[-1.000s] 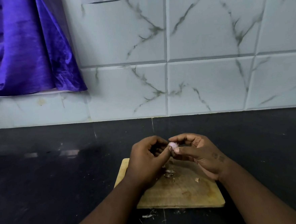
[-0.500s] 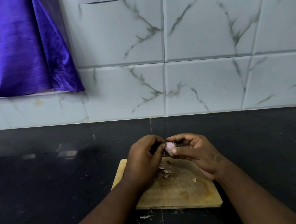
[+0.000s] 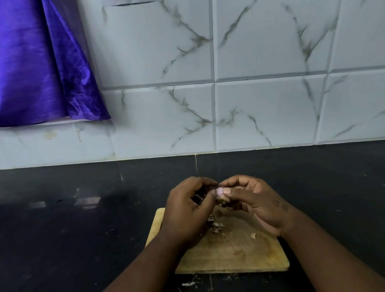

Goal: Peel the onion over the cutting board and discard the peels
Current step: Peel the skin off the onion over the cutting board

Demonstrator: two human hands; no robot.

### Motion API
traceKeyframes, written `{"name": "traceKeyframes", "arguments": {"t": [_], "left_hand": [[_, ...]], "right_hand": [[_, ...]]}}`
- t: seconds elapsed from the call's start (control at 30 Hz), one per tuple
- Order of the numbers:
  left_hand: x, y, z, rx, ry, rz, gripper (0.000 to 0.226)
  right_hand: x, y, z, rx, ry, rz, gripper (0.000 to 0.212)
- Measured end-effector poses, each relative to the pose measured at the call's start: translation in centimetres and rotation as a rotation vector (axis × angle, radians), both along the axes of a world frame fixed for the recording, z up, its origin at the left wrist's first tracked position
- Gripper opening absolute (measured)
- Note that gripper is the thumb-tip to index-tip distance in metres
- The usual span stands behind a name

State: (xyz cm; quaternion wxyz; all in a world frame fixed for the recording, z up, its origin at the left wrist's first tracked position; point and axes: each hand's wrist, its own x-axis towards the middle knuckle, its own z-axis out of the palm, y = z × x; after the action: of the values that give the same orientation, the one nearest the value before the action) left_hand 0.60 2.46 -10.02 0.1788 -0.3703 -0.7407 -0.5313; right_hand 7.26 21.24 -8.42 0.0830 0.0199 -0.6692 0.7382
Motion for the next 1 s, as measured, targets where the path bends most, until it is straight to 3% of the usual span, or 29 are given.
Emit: {"name": "traceKeyframes", "arguments": {"t": [0.27,0.57,0.7,0.8,1.0], "left_hand": [[0.27,-0.09,0.37,-0.086,0.110,0.011,0.018],[0.26,-0.03,0.36,-0.158,0.199,0.059,0.017],[0.71,0.13,0.69,-0.159,0.252,0.095,0.029],[0.77,0.20,0.66,-0.147,0.266,0.103,0.019],[0.54,0.15,0.33,-0.042,0.114,0.111,0.007]], "right_hand": [[0.02,0.14,-0.08,0.090,0.030,-0.053,0.036],[-0.24,0.04,-0.32,0.051,0.051,-0.044,0.036],[-0.04,-0.14,-0.12,0.031,0.058,-0.041,0.035],[0.10,-0.31,0.03,0.016,0.059,-0.050,0.035],[0.36,-0.41,0.06,-0.050,0.029,-0.029,0.037]]}}
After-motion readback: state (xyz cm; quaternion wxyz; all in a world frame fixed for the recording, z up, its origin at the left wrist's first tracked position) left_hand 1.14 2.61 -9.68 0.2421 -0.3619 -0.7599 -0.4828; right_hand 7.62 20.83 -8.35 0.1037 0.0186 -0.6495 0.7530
